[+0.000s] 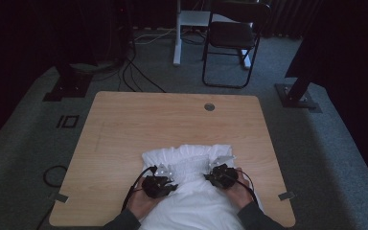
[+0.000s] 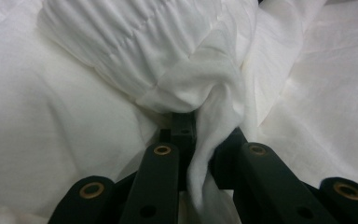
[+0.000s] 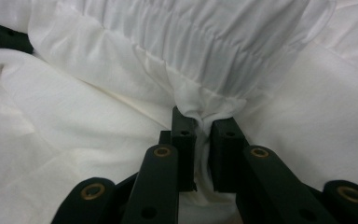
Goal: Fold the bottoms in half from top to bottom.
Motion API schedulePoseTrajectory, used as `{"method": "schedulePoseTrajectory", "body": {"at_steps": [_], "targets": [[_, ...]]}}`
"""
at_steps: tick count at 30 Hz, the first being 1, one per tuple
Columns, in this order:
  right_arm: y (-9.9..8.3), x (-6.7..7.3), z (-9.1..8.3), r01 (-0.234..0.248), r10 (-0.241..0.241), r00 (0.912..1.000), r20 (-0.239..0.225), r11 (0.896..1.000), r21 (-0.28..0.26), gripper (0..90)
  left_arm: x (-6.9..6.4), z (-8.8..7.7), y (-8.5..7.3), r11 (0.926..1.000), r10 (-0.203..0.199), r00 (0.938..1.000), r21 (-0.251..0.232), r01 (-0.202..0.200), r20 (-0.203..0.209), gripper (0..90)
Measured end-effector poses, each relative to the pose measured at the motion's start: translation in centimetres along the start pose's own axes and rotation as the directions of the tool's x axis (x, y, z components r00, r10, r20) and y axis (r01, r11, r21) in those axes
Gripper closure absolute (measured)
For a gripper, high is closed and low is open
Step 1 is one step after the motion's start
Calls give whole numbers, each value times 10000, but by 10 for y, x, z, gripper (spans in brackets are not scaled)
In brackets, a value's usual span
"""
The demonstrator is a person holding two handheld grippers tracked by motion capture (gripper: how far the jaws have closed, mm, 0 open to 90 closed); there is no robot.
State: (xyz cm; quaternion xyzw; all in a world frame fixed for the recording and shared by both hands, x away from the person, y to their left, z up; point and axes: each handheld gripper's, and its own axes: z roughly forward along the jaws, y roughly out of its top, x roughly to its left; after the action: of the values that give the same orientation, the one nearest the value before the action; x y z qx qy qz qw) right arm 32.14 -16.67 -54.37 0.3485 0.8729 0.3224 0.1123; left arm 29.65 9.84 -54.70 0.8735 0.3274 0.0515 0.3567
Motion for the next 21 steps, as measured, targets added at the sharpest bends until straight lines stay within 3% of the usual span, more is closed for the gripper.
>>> {"method": "schedulePoseTrajectory", "body": {"at_steps": [1, 2, 3, 4, 5, 7, 8, 13, 15, 17, 18, 19, 20, 21], "targets": [[0, 0, 0, 0, 0, 10000, 0, 10000, 0, 815, 0, 0, 0, 10000, 0, 10000, 0, 0, 0, 828], [2, -3, 2, -9, 9, 10000, 32, 10000, 2, 815, 3, 4, 6, 10000, -67, 9996, 14, 68, -268, 828], [12, -17, 10, -31, 32, 9999, 149, 10000, -62, 817, 6, 8, 14, 10000, -44, 9984, 31, 46, -567, 827], [15, -21, 12, -77, 78, 9999, 149, 10000, -53, 817, 8, 11, 18, 10000, -50, 9975, 53, 54, -705, 826], [15, -21, 12, -77, 78, 9999, 149, 10000, -53, 817, 8, 11, 18, 10000, -50, 9975, 53, 54, -705, 825], [28, -41, 21, -363, 364, 9993, 114, 9993, -30, 817, 18, 18, 31, 9998, -189, 9949, 46, 194, -989, 824], [28, -41, 21, -363, 364, 9993, 114, 9993, -30, 817, 18, 18, 31, 9998, -189, 9949, 46, 194, -989, 823], [46, -69, 35, -685, 684, 9976, -58, 9975, -190, 817, 34, 28, 47, 9998, -212, 9887, 22, 217, -1485, 822], [58, -79, 44, -705, 705, 9975, 38, 9974, -162, 817, 42, 31, 53, 9994, -349, 9867, 1, 353, -1589, 821], [67, -85, 50, -725, 727, 9972, 155, 9973, -146, 817, 58, 35, 61, 9997, -256, 9843, -47, 252, -1744, 821], [67, -85, 50, -725, 727, 9972, 155, 9973, -146, 817, 58, 35, 61, 9997, -256, 9843, -47, 252, -1744, 821], [71, -88, 53, -791, 794, 9967, 185, 9968, -140, 816, 72, 36, 66, 9996, -263, 9820, -105, 247, -1871, 821], [71, -88, 53, -791, 794, 9967, 185, 9968, -140, 816, 72, 36, 66, 9996, -263, 9820, -105, 247, -1871, 821], [79, -93, 58, -936, 938, 9954, 208, 9956, -107, 814, 80, 37, 69, 9999, -141, 9784, -120, 119, -2060, 821]]}}
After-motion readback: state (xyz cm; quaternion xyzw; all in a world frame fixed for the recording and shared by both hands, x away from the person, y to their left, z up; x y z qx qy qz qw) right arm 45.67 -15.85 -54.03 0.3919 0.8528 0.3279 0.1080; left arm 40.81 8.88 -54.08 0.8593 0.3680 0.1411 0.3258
